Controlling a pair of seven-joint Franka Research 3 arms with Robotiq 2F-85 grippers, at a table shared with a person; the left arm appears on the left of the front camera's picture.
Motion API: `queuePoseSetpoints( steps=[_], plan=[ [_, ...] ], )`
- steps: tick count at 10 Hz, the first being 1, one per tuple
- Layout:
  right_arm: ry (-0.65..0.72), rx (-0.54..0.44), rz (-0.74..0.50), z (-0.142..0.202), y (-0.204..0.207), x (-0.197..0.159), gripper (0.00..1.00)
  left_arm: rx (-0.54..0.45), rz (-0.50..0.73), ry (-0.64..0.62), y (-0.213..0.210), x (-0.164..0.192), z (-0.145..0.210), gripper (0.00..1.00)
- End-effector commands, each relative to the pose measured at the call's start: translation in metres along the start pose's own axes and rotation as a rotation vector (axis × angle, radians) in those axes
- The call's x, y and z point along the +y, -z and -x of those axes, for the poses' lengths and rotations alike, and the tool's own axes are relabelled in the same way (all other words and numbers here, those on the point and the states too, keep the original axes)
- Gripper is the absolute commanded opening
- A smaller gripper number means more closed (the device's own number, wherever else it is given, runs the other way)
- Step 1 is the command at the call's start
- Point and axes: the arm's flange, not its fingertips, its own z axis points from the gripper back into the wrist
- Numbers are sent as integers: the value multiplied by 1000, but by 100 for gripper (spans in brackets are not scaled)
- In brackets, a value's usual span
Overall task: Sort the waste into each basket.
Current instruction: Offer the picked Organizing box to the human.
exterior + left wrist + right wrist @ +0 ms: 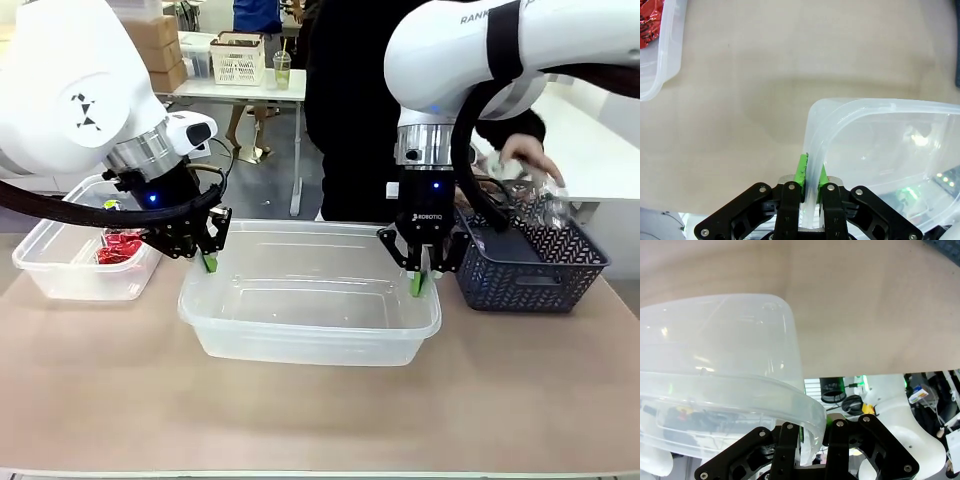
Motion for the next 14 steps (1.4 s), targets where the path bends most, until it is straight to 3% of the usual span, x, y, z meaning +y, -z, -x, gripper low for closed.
queuePoseSetpoints(
  steps=[1, 14],
  plan=[
    [-1, -3, 1, 4, -1, 2, 0, -9, 2, -4, -3, 0, 2, 0],
    [-1, -3, 1, 4, -1, 2, 0, -9, 2, -4, -3, 0, 2, 0]
  ],
)
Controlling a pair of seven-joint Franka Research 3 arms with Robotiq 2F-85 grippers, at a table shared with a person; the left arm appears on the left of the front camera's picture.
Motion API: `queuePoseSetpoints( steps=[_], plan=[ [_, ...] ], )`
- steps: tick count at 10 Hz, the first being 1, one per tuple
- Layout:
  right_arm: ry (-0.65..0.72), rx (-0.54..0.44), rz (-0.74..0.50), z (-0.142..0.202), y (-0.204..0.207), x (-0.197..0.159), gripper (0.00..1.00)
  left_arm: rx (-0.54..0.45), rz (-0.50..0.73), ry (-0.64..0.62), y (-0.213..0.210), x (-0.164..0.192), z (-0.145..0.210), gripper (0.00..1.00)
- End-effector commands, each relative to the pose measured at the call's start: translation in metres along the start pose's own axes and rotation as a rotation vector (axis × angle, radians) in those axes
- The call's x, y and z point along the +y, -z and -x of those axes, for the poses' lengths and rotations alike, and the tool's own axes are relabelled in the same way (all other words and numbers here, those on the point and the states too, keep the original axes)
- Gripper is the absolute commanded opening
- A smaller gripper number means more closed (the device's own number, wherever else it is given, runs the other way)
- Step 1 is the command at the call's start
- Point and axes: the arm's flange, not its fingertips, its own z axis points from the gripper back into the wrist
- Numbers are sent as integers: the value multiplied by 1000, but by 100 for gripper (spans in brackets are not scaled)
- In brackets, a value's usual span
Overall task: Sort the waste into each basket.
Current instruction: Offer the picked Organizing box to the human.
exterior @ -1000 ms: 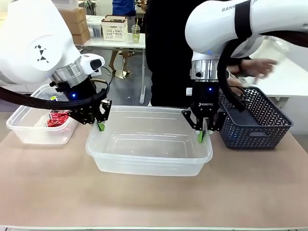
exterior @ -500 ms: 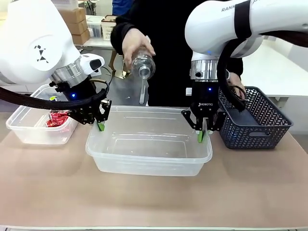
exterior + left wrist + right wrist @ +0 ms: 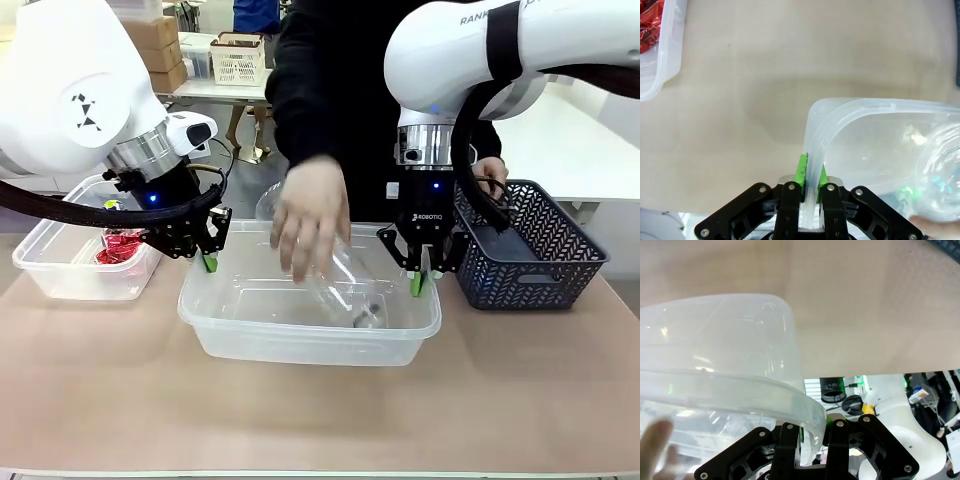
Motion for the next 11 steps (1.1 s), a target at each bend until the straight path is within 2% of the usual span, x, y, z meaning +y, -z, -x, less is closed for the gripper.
queuePoseSetpoints(
  steps=[1, 11],
  plan=[
    [-1, -3, 1, 4, -1, 2, 0, -9, 2, -4, -3, 0, 2, 0],
    [-1, -3, 1, 4, -1, 2, 0, -9, 2, -4, -3, 0, 2, 0]
  ],
)
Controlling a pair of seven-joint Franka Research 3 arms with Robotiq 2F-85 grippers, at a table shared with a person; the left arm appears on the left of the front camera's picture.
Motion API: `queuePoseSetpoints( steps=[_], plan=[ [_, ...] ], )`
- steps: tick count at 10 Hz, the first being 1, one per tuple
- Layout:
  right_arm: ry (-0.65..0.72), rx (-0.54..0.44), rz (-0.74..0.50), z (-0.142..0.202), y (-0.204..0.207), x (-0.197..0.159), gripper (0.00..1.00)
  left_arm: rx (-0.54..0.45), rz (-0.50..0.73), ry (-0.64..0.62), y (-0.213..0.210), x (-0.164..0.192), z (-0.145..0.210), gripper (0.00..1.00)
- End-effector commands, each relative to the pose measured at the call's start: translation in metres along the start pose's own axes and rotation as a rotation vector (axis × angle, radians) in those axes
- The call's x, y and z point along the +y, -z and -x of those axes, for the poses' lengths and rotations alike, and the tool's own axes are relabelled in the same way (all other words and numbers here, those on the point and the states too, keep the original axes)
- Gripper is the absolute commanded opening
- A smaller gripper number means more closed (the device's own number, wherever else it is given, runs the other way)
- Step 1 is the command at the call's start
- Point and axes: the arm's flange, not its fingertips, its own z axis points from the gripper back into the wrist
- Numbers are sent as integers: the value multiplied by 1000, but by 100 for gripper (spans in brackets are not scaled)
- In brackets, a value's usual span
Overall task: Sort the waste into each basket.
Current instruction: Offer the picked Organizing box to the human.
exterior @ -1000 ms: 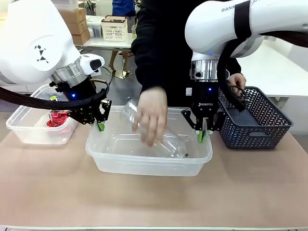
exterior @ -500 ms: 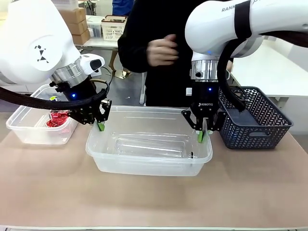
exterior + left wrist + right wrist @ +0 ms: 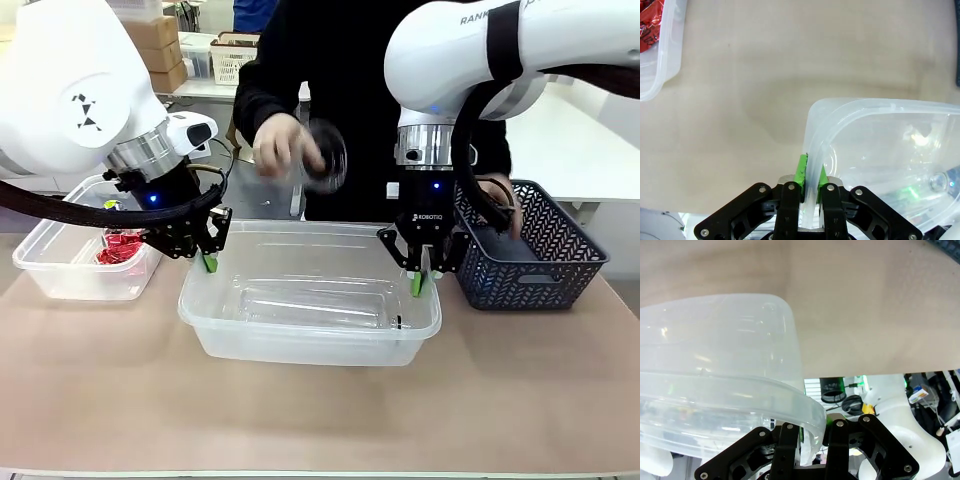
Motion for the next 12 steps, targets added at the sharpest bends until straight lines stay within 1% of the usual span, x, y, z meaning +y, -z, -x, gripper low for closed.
queuePoseSetpoints(
  steps=[1, 12],
  plan=[
    [-1, -3, 1, 4, -1, 2, 0, -9, 3, -4, -4, 0, 2, 0],
    [-1, -3, 1, 4, -1, 2, 0, -9, 3, -4, -4, 0, 2, 0]
  ],
)
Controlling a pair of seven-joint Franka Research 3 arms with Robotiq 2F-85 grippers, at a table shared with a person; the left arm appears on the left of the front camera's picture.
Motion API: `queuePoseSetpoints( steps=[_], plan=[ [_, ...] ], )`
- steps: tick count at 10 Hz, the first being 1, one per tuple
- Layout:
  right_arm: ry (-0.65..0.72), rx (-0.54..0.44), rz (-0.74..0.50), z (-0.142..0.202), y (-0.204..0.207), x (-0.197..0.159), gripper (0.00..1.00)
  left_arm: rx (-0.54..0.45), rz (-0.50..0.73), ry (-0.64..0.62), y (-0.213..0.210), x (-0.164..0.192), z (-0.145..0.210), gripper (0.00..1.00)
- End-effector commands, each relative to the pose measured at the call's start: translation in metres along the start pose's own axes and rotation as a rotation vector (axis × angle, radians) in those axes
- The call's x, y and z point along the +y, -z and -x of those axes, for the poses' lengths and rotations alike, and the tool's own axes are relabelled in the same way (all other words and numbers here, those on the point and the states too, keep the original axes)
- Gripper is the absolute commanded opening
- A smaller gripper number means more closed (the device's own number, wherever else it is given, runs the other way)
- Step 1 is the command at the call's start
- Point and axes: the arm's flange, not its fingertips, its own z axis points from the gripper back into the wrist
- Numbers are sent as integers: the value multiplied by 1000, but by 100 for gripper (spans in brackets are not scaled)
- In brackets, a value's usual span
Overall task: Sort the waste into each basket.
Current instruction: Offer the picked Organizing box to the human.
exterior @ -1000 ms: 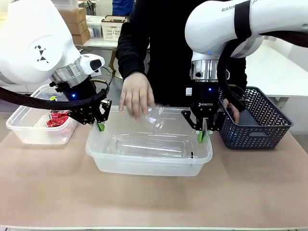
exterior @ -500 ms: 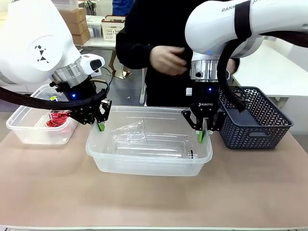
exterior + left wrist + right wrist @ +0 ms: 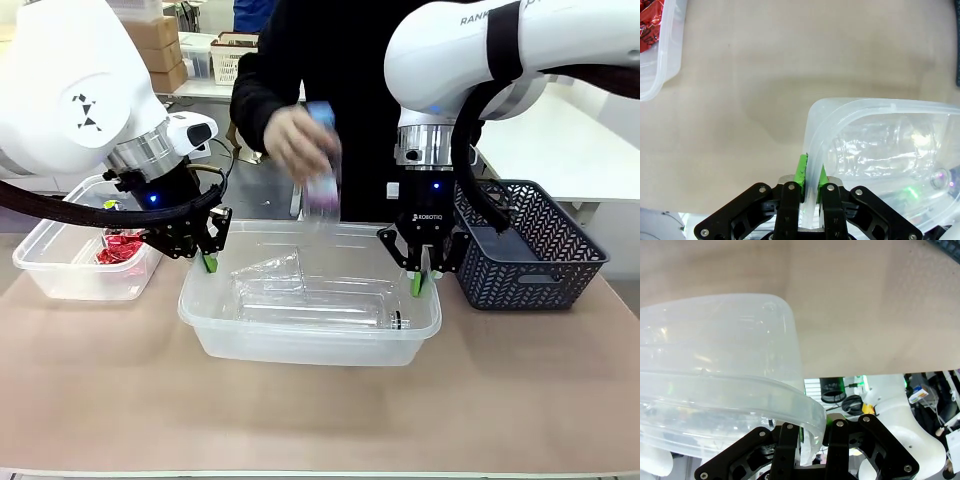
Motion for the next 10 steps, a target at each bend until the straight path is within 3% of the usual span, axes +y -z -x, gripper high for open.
queuePoseSetpoints(
  steps=[1, 10],
  plan=[
    [-1, -3, 1, 4, -1, 2, 0, -9, 3, -4, -4, 0, 2, 0],
    [-1, -3, 1, 4, -1, 2, 0, -9, 3, -4, -4, 0, 2, 0]
  ],
)
